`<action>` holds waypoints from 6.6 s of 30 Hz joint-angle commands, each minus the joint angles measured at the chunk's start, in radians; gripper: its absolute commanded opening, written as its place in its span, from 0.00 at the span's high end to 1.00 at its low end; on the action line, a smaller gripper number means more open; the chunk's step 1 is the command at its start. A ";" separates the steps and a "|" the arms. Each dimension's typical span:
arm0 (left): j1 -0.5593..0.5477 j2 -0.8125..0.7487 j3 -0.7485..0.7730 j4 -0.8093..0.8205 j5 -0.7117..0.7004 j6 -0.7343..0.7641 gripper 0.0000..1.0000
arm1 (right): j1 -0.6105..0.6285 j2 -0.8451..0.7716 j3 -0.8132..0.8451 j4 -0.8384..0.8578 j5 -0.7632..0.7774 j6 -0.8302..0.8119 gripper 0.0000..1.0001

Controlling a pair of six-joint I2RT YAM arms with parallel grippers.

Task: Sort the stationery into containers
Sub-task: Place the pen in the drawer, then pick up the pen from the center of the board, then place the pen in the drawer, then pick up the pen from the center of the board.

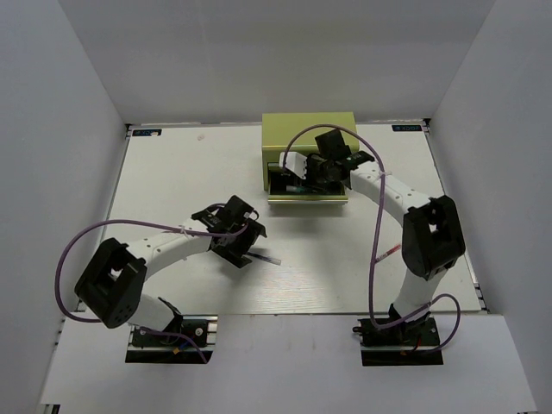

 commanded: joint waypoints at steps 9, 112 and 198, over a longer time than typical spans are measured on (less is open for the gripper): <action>-0.007 0.130 0.166 -0.186 0.019 0.004 0.27 | -0.005 -0.156 0.003 0.005 -0.123 0.109 0.38; -0.024 -0.342 -0.029 0.210 -0.175 0.292 0.20 | -0.364 -0.625 -0.577 -0.070 -0.370 0.109 0.23; -0.015 -0.609 -0.317 0.361 -0.170 0.407 0.00 | -0.621 -0.359 -0.549 -0.431 -0.100 -0.882 0.25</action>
